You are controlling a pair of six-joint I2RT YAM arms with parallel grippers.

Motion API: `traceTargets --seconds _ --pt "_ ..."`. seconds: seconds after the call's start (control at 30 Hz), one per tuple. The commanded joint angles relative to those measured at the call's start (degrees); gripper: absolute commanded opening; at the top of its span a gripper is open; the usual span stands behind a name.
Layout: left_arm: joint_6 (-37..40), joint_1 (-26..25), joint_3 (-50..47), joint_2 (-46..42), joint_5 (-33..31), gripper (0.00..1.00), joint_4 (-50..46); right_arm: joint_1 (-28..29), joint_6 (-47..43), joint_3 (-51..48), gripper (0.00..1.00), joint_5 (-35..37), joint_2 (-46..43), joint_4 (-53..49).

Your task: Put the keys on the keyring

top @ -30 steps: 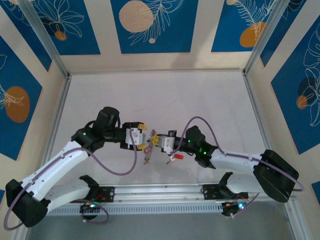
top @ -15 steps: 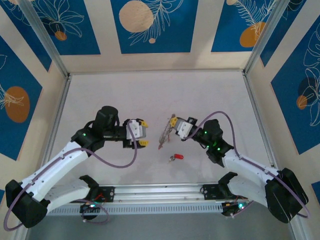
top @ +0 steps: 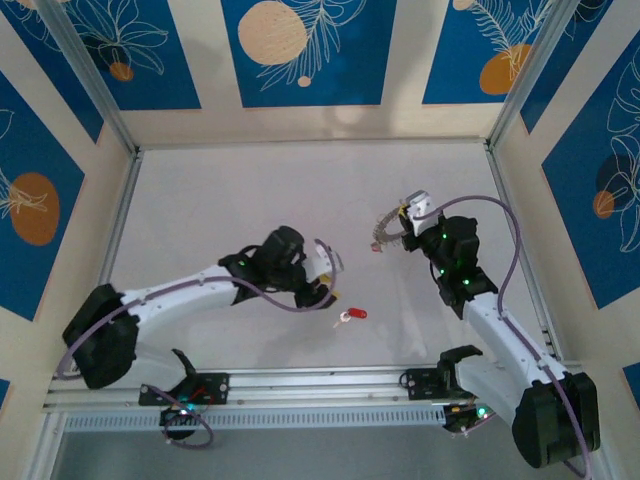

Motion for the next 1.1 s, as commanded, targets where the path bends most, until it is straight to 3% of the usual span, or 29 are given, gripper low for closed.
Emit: traceTargets --seconds 0.0,0.23,0.4,0.67,0.8,1.07 --pt "-3.0 -3.9 3.3 3.2 -3.9 0.49 -1.6 -1.3 3.4 1.1 0.0 -2.5 -2.1 -3.2" --pt "-2.7 -7.4 8.3 12.5 -10.7 0.47 -5.9 -2.4 6.5 -0.8 0.0 -4.5 -3.9 -3.2" --pt "-4.1 -8.8 13.1 19.0 -9.7 0.41 -11.5 -2.4 9.2 -3.3 0.0 -4.9 -7.3 -4.4" --pt "-4.7 -9.7 15.5 23.2 -9.2 0.32 -14.3 -2.5 7.6 -4.5 0.0 -5.1 -10.6 -6.3" --pt "-4.5 -9.7 17.3 24.7 -8.8 0.32 -16.0 -2.6 8.4 -5.4 0.0 -5.4 -10.5 -4.0" --pt "-6.9 -9.6 19.4 26.5 -16.9 0.34 -17.5 -2.6 8.8 -5.0 0.0 -7.2 -11.0 -3.7"
